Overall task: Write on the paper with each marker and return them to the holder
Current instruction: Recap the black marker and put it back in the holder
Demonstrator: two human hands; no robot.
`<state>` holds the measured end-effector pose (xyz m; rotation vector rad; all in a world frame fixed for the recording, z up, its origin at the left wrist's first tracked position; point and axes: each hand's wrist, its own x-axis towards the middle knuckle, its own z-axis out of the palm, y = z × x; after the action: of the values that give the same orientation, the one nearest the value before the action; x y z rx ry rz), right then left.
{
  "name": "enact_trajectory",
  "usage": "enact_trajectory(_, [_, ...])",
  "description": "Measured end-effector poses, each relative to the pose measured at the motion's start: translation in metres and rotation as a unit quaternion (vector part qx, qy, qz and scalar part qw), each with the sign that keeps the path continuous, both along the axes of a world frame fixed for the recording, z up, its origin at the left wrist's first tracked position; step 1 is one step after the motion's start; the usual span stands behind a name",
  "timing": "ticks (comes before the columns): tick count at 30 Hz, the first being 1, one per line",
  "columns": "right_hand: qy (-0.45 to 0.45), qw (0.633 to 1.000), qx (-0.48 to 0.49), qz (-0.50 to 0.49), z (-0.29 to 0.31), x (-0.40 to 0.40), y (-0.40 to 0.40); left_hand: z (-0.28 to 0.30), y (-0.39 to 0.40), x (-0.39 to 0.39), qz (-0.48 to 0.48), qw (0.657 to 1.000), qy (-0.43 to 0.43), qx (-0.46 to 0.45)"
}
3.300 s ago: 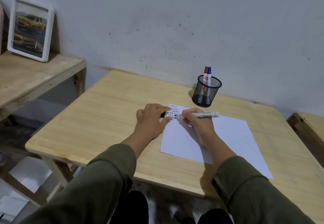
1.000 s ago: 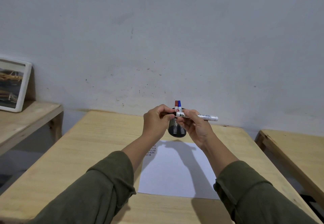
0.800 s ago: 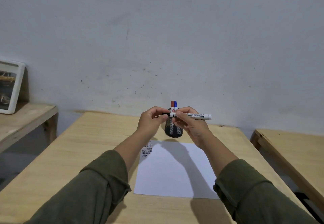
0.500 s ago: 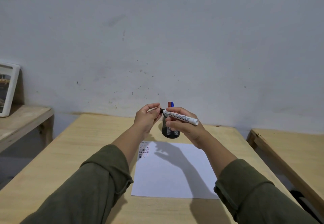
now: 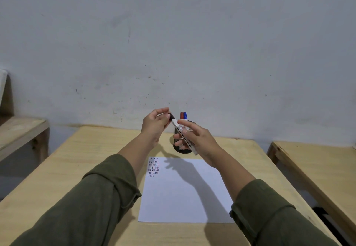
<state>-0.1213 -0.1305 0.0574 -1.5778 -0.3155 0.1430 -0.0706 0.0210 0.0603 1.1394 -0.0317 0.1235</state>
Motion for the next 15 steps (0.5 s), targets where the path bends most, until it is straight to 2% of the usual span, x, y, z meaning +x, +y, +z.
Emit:
enact_trajectory(5, [-0.022,0.993,-0.087,-0.07,-0.01,0.024,-0.005,0.006,-0.016,0.007,-0.054,0.994,-0.06,0.08])
enact_trajectory(8, [-0.041,0.986,-0.085,-0.138,-0.006,0.044,-0.01,0.005,-0.021,0.02,0.006,0.983,-0.065,0.173])
enact_trajectory(11, [-0.09,0.973,-0.094,-0.19,0.005,0.066,-0.018,-0.007,-0.019,0.034,0.077,0.948,-0.035,0.308])
enact_trajectory(15, [-0.134,0.949,-0.145,-0.245,0.017,0.092,-0.026,-0.025,-0.019,0.052,0.059,0.911,-0.004,0.409])
